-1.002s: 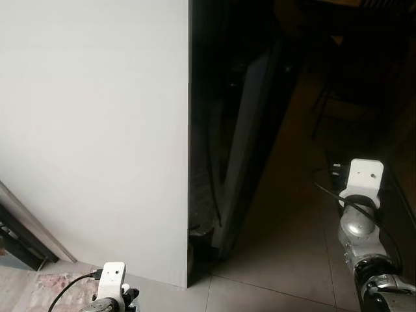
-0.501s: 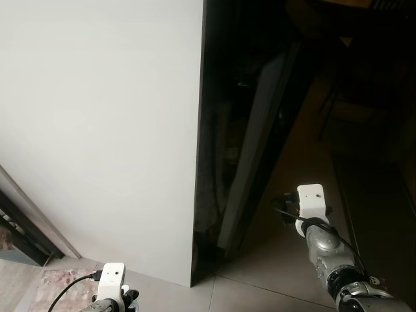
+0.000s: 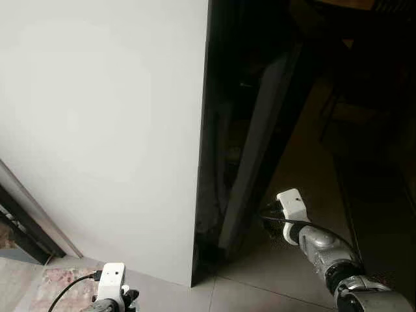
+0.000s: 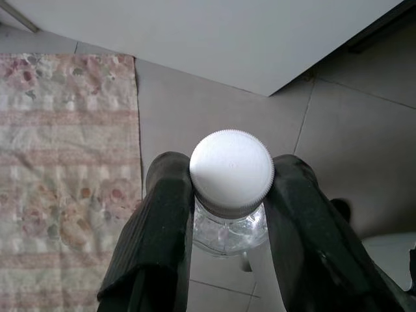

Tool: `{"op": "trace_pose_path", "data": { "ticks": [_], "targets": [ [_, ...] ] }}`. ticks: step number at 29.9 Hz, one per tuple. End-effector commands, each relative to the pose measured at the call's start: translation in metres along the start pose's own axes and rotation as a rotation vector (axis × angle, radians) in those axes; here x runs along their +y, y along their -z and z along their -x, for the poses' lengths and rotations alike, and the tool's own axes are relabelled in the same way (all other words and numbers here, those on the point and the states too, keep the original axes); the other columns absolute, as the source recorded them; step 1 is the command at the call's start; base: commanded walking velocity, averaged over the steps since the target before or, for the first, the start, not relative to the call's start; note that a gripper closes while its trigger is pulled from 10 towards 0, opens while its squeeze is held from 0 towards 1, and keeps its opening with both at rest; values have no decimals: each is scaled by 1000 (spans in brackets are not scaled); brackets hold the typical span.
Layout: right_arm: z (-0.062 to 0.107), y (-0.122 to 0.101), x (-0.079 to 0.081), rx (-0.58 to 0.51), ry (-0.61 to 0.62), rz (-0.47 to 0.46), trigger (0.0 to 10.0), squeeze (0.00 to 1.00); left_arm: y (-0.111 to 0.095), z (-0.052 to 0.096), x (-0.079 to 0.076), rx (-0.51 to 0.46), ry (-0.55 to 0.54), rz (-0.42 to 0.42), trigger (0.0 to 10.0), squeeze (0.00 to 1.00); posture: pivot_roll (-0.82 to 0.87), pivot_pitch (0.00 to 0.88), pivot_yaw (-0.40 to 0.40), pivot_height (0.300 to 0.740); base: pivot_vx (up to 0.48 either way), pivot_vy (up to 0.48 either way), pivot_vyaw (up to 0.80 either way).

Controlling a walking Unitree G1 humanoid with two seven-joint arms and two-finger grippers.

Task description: Restocking fridge

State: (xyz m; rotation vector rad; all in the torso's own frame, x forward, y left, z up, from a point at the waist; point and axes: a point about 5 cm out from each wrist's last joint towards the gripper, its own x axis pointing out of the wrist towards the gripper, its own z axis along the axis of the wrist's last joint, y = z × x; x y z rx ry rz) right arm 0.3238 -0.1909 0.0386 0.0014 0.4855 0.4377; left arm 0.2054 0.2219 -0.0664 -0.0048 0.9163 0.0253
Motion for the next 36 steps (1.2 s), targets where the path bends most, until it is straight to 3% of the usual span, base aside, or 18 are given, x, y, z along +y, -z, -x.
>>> {"op": "trace_pose_path", "data": {
  "ticks": [1,8,15,28,36],
  "targets": [
    [-2,-13,9,-56,-138,37,10000,0,1,0,1,9,-5,4,10000,0,-16,0,-50,740,0,0,0],
    [-6,-30,20,-89,-293,92,10000,0,0,0,1,8,-4,1,10000,0,-11,0,-49,740,0,0,0],
    [-8,-57,9,-140,-173,130,10000,0,0,0,1,8,-5,0,10000,0,-8,0,-49,740,0,0,0],
    [-12,-81,17,-231,-210,197,10000,0,1,0,1,10,-4,-4,10000,0,-6,0,-40,740,0,0,0],
    [-12,-95,14,-271,-133,237,10000,0,1,0,1,8,-2,-8,10000,0,-6,0,-40,740,0,0,0]
  ]
}}
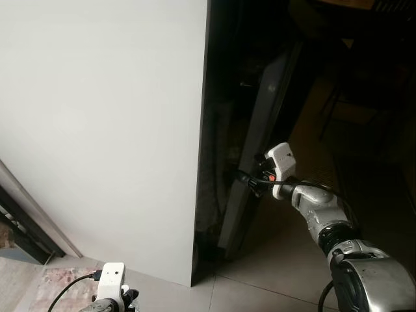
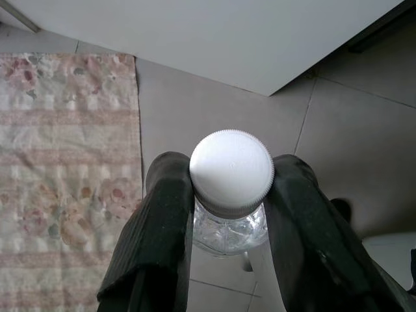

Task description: Restocking fridge

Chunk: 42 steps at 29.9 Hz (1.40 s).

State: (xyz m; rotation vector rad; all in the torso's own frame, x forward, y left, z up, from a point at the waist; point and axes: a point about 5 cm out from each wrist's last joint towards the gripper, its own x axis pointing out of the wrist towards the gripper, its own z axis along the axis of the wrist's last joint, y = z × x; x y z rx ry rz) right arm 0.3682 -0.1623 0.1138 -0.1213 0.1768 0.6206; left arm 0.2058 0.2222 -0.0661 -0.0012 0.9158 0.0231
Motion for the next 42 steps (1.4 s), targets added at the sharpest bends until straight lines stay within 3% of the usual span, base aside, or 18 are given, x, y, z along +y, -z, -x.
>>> {"op": "trace_pose_path", "data": {
  "ticks": [1,15,18,23,31,39,42],
  "targets": [
    [0,-8,-6,-20,49,25,10000,0,1,0,1,9,-3,-3,10000,0,-1,0,-42,740,0,0,0],
    [9,-6,-24,-33,248,10,10000,0,1,0,1,11,-11,-1,10000,0,4,0,-44,740,0,0,0],
    [15,-3,-31,-20,340,2,10000,0,1,0,1,10,-10,-1,10000,0,3,0,-45,740,0,0,0],
    [38,18,-51,41,564,-46,10000,0,1,0,1,10,-7,-1,10000,0,2,0,-44,740,0,0,0],
    [74,60,-61,166,766,-114,10000,0,1,0,1,13,-9,-2,10000,0,-5,0,-44,740,0,0,0],
    [90,110,-36,324,756,-200,10000,0,0,0,2,22,-6,-44,10000,0,-9,0,-45,740,0,0,0],
    [96,134,-17,398,744,-278,10000,0,0,0,2,21,-8,-45,10000,0,-9,0,-46,740,0,0,0]
  ]
}}
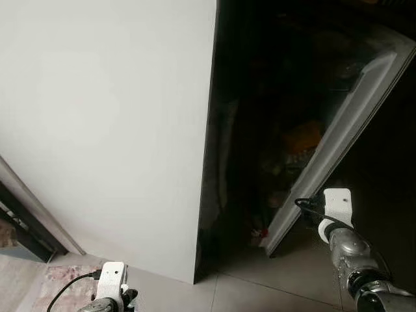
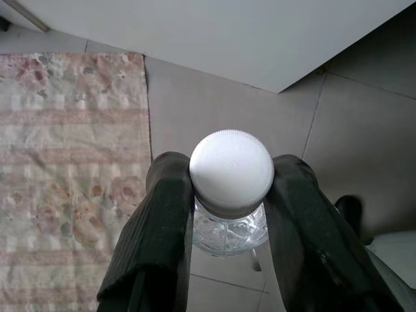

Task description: Restocking fridge

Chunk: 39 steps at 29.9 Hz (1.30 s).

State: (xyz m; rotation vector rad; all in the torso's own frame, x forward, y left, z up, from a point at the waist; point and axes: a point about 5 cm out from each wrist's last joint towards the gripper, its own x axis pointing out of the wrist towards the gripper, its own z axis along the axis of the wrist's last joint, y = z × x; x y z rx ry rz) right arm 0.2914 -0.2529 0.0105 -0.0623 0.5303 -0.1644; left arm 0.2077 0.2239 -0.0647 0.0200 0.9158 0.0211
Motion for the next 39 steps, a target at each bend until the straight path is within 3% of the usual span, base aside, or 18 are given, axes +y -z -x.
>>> {"op": "trace_pose_path", "data": {
  "ticks": [1,6,12,15,17,23,34,39],
  "targets": [
    [6,25,3,93,7,-43,10000,0,2,0,0,22,-2,-28,10000,0,-9,0,-46,740,0,0,0],
    [24,77,6,272,47,-101,10000,0,3,0,1,26,-14,-24,10000,0,1,0,-47,740,0,0,0],
    [41,111,13,390,32,-111,10000,0,3,0,3,30,-45,-45,10000,0,3,0,-42,740,0,0,0],
    [43,116,13,405,26,-108,10000,0,3,0,3,27,-48,-51,10000,0,0,0,-40,740,0,0,0],
    [47,121,9,422,34,-117,10000,0,5,1,3,27,-47,-15,10000,0,-4,0,-38,740,0,0,0],
    [49,122,-4,417,46,-140,10000,0,4,1,4,23,-52,-30,10000,0,-5,0,-38,740,0,0,0],
    [52,127,5,441,15,-103,10000,0,3,0,4,27,-59,-67,10000,0,-6,0,-42,740,0,-279,0],
    [54,132,5,454,18,-106,10000,0,3,0,4,32,-65,-63,10000,0,-15,0,-46,740,0,-475,665]
  ]
}}
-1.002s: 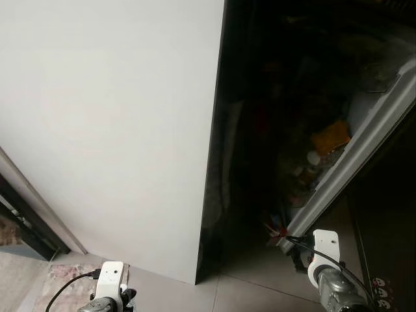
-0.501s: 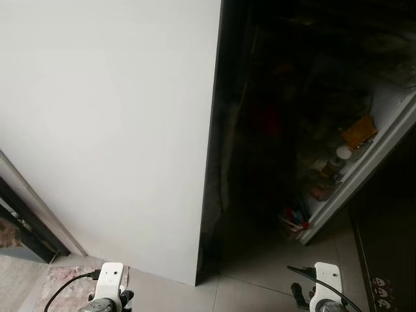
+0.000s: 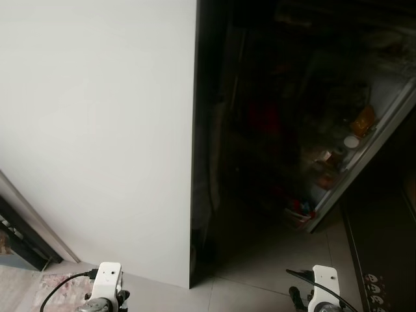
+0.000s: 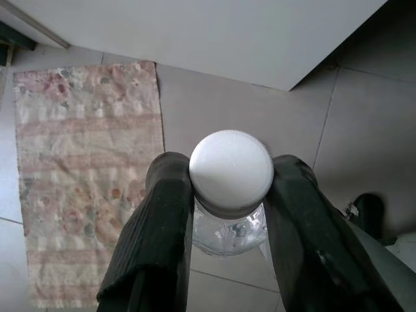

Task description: Restocking fridge

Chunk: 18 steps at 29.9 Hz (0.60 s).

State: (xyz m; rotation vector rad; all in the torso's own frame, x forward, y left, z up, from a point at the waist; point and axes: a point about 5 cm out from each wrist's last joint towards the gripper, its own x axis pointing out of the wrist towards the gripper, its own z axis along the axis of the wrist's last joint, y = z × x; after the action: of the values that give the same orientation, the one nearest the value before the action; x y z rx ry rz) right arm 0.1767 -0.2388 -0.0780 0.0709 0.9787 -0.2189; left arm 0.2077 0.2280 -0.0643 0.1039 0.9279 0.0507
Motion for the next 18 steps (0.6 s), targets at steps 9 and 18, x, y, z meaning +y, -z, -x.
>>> {"op": "trace_pose_path", "data": {
  "ticks": [9,18],
  "targets": [
    [3,8,-12,13,9,-30,10000,0,4,0,1,34,-6,-18,10000,0,-4,0,-37,740,0,-297,267],
    [3,10,-10,9,2,-31,10000,0,4,0,1,35,-11,-4,10000,0,-8,0,-33,740,0,0,0]
  ]
}}
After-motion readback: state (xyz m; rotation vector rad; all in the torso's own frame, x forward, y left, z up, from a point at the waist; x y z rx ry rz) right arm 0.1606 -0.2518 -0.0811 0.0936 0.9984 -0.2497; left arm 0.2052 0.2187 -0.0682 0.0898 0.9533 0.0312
